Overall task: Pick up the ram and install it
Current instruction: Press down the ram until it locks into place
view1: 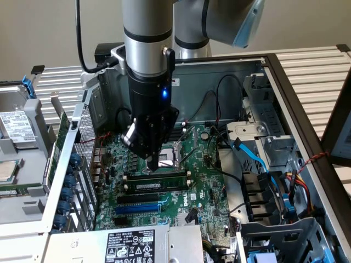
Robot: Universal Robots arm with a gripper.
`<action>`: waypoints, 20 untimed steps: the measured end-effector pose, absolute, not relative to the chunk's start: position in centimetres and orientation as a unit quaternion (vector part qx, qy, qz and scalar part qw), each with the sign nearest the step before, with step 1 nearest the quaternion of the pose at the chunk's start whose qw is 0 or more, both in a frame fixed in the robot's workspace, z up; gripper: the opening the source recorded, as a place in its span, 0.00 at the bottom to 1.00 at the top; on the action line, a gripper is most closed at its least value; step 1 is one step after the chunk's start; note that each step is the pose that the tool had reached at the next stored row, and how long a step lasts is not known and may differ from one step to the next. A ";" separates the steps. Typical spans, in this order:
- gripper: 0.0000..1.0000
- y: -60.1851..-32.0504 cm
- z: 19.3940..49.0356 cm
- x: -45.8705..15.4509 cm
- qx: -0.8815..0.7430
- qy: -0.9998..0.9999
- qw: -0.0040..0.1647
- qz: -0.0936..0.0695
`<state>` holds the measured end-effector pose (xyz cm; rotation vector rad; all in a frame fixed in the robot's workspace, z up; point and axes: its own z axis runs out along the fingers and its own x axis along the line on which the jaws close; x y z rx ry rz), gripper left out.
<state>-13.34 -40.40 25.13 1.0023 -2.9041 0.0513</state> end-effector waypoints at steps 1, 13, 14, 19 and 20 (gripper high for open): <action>0.11 -40.4 25.1 -13.3 0.319 -0.947 0.035 0.016; 0.11 -40.4 25.1 -13.3 0.244 -0.969 0.035 0.016; 0.11 -40.4 25.1 -13.3 0.239 -0.970 0.035 0.017; 0.11 -40.4 25.1 -13.3 0.223 -0.974 0.022 0.037; 0.11 -40.4 25.1 -13.3 0.220 -0.974 0.018 0.041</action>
